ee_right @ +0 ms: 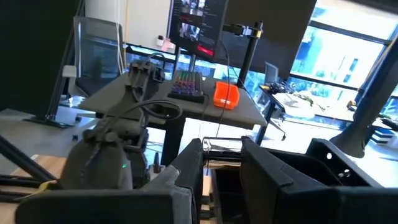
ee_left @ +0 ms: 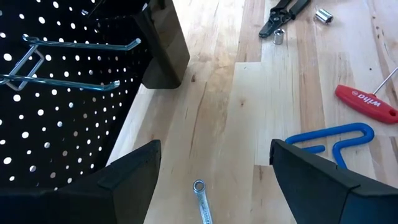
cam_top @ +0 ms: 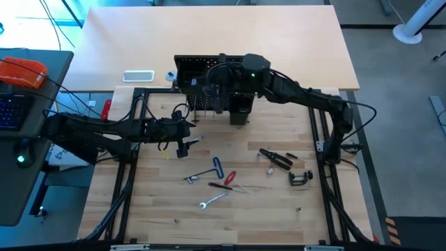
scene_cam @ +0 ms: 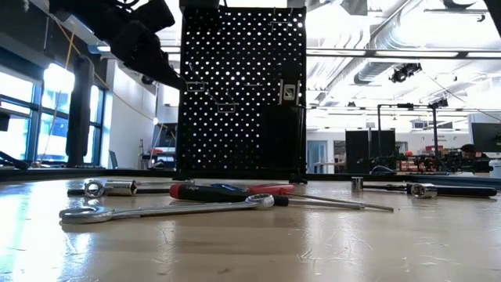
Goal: Hang tools onto peg board
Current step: Put the socket into the top black bin on the pegboard
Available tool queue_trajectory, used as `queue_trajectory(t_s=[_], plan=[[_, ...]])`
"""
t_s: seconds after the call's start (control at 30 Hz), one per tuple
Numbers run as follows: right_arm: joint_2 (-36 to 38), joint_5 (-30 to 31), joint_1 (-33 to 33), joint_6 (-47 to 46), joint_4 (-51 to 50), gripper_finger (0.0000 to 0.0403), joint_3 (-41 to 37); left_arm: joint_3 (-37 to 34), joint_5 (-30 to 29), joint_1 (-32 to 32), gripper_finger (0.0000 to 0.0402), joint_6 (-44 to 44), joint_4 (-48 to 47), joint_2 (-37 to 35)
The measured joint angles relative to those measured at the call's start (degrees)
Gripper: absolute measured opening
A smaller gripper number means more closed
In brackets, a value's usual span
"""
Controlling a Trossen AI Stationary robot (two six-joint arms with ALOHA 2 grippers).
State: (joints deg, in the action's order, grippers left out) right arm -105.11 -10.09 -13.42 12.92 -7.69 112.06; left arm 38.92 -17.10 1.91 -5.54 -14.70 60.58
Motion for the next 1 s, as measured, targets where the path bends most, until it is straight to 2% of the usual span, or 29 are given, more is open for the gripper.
queue_trajectory(t_s=[0.2,0.3,0.4,0.53,0.8,1.0], plan=[[-0.04,-0.30,-1.25,-0.88,-1.00,0.0073,0.01,0.00,0.00,0.00,0.0294,0.01,0.18,0.00],[0.01,-3.77,-0.87,0.37,-3.67,0.0073,-0.05,0.00,0.19,0.00,0.0294,0.52,1.82,0.00],[0.53,-7.42,0.93,4.63,-8.27,0.0073,-0.06,0.00,2.77,0.00,0.0294,0.73,5.41,0.00],[1.85,-8.15,5.03,12.81,-17.17,0.0073,-0.06,0.00,6.97,-0.07,0.0294,1.93,11.54,0.00],[4.18,1.63,15.55,22.35,-27.16,0.0073,-0.08,0.00,14.50,-0.15,0.0294,7.02,23.45,0.00],[3.66,13.60,22.72,30.33,-28.91,0.0073,-0.12,0.00,21.99,-0.65,0.0294,12.32,34.14,0.00]])
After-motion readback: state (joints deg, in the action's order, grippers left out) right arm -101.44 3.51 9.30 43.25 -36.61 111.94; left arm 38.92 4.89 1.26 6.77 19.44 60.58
